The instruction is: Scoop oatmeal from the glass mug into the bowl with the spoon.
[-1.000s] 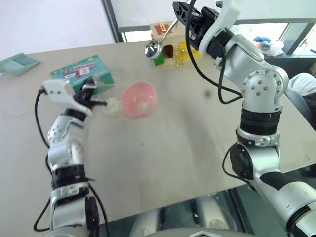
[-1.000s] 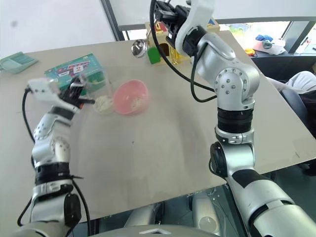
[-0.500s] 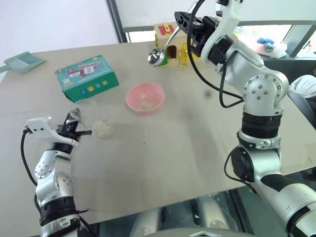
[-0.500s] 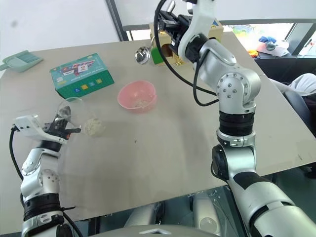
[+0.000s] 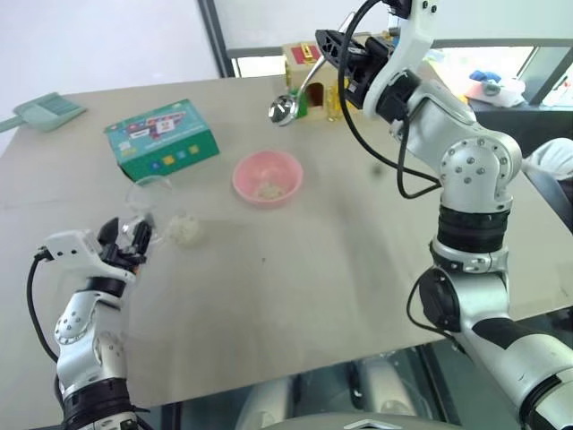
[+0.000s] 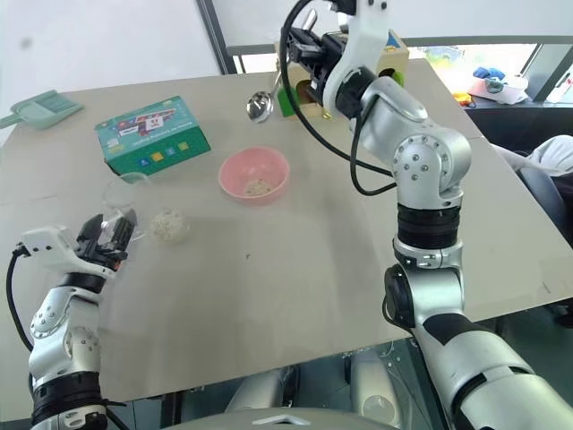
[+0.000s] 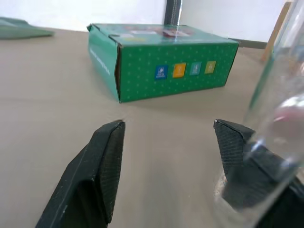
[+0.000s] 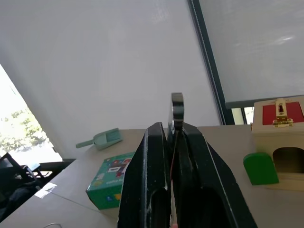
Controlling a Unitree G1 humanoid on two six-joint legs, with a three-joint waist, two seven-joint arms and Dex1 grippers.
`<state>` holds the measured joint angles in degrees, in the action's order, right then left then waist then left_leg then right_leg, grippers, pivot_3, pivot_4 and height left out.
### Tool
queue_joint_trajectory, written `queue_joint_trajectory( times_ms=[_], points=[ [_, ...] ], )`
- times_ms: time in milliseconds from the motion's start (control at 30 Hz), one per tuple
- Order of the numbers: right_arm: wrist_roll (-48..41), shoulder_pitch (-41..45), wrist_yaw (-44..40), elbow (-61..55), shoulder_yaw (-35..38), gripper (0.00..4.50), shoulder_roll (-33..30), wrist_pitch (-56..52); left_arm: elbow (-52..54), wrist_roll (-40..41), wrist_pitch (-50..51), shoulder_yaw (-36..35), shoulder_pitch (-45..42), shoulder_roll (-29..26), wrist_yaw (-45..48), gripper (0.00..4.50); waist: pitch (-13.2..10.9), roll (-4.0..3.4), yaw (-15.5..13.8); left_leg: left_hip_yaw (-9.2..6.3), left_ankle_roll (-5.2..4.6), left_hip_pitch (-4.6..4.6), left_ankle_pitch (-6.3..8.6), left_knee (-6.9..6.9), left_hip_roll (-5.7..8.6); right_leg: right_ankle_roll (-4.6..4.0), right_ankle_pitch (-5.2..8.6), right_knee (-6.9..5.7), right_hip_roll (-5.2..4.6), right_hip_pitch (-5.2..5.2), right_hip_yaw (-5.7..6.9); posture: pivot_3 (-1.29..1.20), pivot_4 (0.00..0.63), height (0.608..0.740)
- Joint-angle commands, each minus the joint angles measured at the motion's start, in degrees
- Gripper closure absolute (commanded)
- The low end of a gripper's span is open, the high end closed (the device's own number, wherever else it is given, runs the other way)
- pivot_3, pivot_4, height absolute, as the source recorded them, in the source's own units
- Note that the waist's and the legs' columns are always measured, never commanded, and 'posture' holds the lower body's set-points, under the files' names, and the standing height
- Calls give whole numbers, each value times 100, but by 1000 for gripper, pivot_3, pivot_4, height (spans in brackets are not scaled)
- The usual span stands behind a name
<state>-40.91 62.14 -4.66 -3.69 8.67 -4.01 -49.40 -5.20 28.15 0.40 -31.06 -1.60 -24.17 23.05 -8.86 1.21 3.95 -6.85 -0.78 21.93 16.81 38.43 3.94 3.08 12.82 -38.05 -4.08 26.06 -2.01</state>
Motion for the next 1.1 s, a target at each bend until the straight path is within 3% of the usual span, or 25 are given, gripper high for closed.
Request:
queue_joint_trajectory(
  times_ms=[33,333,733,833,1000,1100],
  points=[
    [-49,40,-69,-221,10,4500,12,58,670,-86,19,-13,221,158,-345,1515,0,0,-1,0,0,0,0,0,0,0,0,0,0,0,0,0,150,740],
    [-58,17,-68,-179,9,4500,96,79,1489,-463,57,16,521,564,-1244,1515,0,0,-13,2,0,0,0,1,0,0,0,0,1,-1,0,0,150,740],
    [-50,16,-86,-180,13,4500,128,61,1432,-697,329,182,322,776,-1766,1515,0,0,-23,-1,0,0,0,1,0,0,0,0,1,-3,4,0,150,740],
    [-48,5,-74,-198,18,4500,123,55,1354,-695,334,223,214,763,-1760,2235,0,0,-23,0,0,0,0,0,0,0,0,0,1,-3,3,0,150,740],
    [-41,-11,-45,-229,23,4500,119,49,1327,-757,282,285,190,763,-1664,4435,0,1,-16,0,0,0,0,0,0,0,0,1,1,-3,3,0,150,740],
    [-41,-28,-32,-253,21,4500,117,47,1319,-736,298,284,139,801,-1694,4435,0,0,-35,-2,0,0,0,0,0,0,0,2,2,-3,5,0,150,740]
  ],
)
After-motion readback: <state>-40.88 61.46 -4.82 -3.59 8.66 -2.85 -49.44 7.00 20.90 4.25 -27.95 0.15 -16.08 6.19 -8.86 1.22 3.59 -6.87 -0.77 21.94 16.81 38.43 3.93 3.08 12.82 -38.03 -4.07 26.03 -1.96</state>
